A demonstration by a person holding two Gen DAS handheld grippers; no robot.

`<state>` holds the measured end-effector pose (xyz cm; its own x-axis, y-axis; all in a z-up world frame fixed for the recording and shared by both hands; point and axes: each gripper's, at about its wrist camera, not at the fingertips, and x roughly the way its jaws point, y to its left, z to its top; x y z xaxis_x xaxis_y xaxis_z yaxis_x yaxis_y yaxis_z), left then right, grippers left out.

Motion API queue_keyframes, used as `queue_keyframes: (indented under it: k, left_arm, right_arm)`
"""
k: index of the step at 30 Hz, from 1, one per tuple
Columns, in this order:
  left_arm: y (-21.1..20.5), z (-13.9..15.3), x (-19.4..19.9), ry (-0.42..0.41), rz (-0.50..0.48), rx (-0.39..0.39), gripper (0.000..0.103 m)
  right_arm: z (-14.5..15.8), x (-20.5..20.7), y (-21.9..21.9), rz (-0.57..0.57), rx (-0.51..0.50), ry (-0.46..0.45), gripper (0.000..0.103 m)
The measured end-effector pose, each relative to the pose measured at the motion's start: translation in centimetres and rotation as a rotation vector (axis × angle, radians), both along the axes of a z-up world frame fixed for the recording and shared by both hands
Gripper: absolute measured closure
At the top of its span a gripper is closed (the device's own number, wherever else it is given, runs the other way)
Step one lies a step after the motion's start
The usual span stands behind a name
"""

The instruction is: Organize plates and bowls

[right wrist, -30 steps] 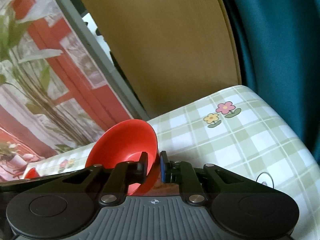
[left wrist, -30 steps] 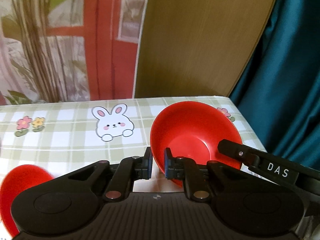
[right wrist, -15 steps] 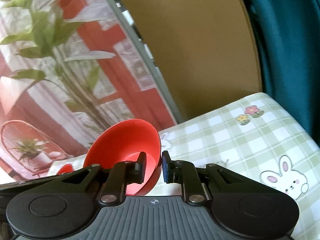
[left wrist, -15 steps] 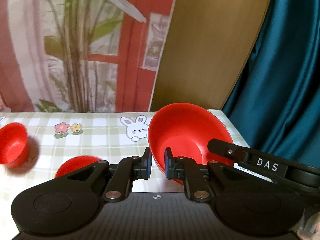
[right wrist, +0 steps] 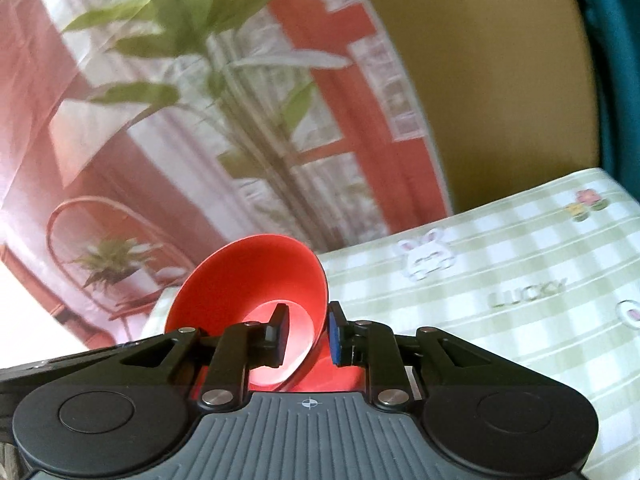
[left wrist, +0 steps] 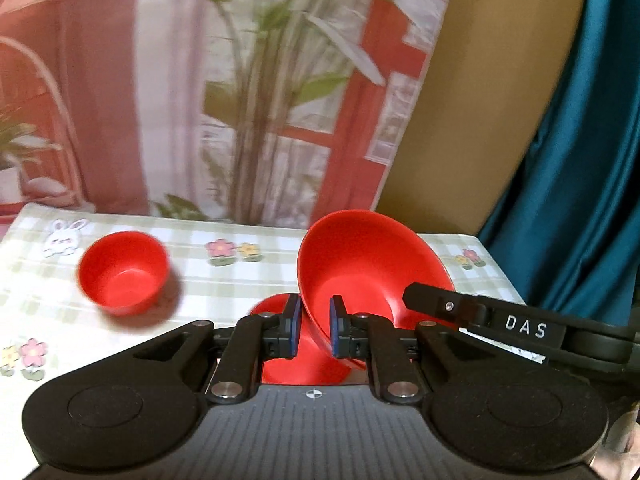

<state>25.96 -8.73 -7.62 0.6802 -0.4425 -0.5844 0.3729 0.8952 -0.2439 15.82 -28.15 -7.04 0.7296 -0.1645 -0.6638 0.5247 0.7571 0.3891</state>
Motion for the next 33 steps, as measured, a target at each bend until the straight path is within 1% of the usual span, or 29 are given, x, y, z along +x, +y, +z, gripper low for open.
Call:
queue_keyframes:
  k: [5,9,16,22,26,33]
  left_arm:
    - [2.9,-0.7,0.2,0.012,0.027,-0.005,0.089]
    - [3.6,-1.8,0.7,0.032,0.029,-0.005,0.089]
    - [2.6,-3.1,2.0,0.048,0.007,-0.017,0.089]
    - [0.9,-4.6,3.4,0.056,-0.007,0.007,0.089]
    - [0.4,-5.3,3.9,0.074,-0.006,-0.001,0.089]
    - [-0.2,-6.1,4.4,0.091,-0.011,0.041,0.089]
  right_arm:
    - [-0.7,1.8,2.2,0.045,0.003,0.029,0.083]
    - [-1.4,2.4,2.5,0.045,0.010,0.053,0.083]
    - [-2.9,2.8,1.3,0.019,0.003,0.107,0.082]
    - [-4.6,2.6,-0.2,-0.010,0.026,0.125,0.082]
    - [-5.4,2.7,-0.9,-0.012,0.033,0.139,0.082]
    - [-6.1,2.8,-1.3,-0.005,0.044,0.145,0.082]
